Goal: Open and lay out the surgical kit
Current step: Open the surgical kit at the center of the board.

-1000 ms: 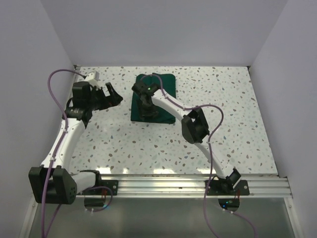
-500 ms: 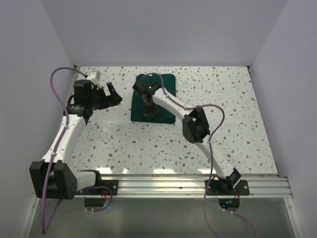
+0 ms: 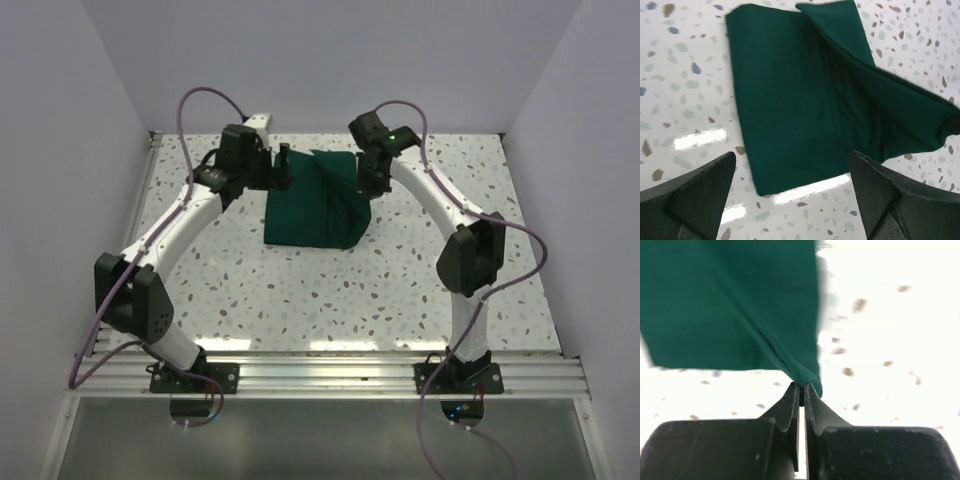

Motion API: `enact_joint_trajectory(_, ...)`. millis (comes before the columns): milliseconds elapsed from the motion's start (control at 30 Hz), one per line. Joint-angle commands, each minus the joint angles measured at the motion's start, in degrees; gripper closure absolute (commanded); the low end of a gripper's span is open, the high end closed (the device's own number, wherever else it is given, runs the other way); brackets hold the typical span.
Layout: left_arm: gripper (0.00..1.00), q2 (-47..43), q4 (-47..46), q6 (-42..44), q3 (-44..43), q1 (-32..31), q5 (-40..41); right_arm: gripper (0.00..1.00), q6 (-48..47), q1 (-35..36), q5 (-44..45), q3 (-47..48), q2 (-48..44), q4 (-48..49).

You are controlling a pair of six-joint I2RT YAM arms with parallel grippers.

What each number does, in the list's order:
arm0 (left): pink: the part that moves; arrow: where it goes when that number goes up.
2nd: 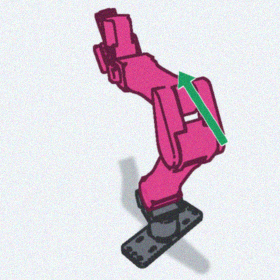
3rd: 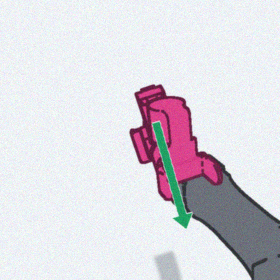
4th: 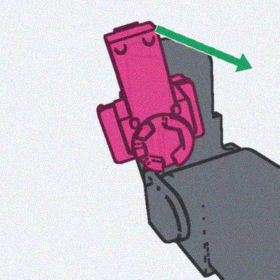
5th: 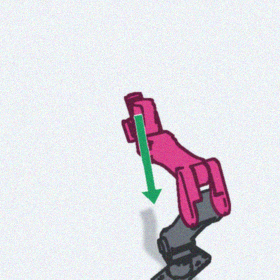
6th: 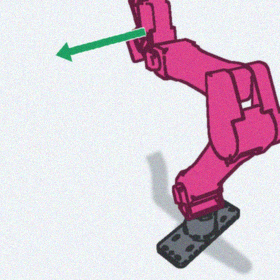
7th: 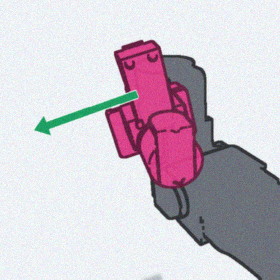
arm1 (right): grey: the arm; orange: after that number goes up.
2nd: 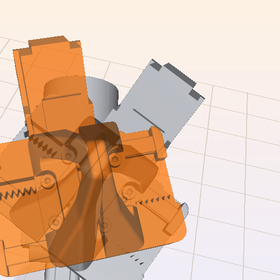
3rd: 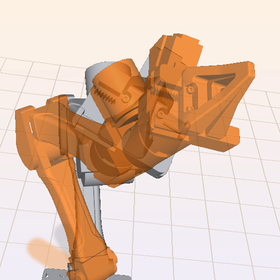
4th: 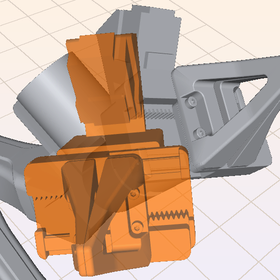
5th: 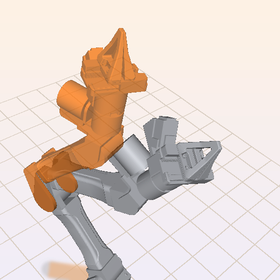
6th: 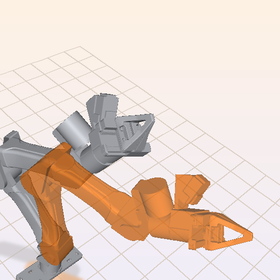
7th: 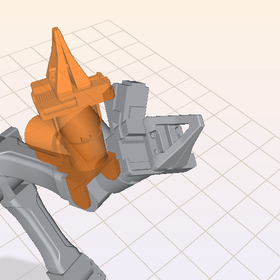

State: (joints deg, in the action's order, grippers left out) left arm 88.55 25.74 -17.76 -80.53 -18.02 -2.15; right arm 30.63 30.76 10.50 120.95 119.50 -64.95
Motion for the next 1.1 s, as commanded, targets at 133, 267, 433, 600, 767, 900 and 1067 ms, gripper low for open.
enact_joint_trajectory(133,0.01,14.5,3.1,1.5,-6.0,-13.8,8.1,0.97,0.0,-6.9,12.3,-20.4,-10.4,-1.6)
enact_joint_trajectory(267,0.01,22.9,5.7,-0.4,-10.4,-17.8,11.4,0.02,0.5,-10.6,17.0,-26.4,-12.1,-2.4)
enact_joint_trajectory(433,0.02,31.8,8.4,-1.2,-14.7,-21.0,14.5,0.02,-0.8,-12.8,19.6,-25.7,-13.2,-4.4)
enact_joint_trajectory(600,0.13,37.6,11.7,-2.1,-19.2,-21.6,18.1,0.02,-2.9,-13.7,19.6,-20.4,-13.6,-6.0)
enact_joint_trajectory(767,0.48,39.3,12.6,-2.5,-19.8,-21.5,19.3,0.02,-3.4,-13.8,18.7,-16.4,-11.9,-7.6)
enact_joint_trajectory(900,0.89,39.2,15.8,-2.3,-22.6,-21.5,20.9,0.02,-3.8,-13.8,19.0,-13.1,-10.5,-8.3)
enact_joint_trajectory(1067,1.0,34.3,20.2,-2.2,-27.7,-20.8,26.4,0.02,-3.8,-13.9,18.6,-9.1,-7.4,-9.2)
